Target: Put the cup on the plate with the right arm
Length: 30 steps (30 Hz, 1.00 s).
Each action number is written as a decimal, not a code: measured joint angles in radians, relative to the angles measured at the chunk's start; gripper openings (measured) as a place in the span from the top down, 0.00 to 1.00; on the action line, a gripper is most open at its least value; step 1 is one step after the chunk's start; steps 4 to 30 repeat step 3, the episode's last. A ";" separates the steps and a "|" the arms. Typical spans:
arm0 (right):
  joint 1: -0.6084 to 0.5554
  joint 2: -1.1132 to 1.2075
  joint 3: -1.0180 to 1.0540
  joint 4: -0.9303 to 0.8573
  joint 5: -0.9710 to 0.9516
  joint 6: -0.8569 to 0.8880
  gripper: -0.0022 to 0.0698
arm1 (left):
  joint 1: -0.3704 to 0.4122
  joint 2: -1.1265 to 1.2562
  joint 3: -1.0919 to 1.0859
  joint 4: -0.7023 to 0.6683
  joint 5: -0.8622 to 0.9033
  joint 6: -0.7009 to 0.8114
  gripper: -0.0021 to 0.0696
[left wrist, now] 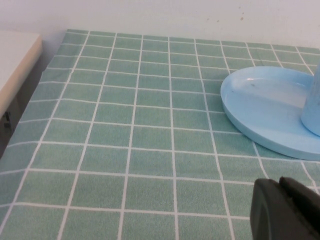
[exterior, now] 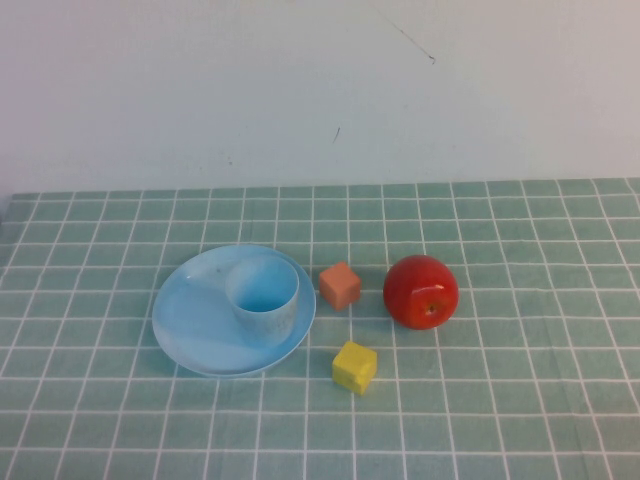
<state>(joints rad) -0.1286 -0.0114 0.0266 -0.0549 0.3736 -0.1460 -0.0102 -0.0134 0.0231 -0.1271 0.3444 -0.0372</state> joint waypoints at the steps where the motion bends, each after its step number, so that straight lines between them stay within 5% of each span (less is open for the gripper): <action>1: 0.000 0.000 0.000 0.000 0.000 0.000 0.97 | 0.000 0.000 0.000 0.000 0.000 0.000 0.97; 30: 0.000 0.000 0.000 0.000 0.000 0.000 0.97 | 0.000 0.000 0.000 0.000 0.000 0.000 0.97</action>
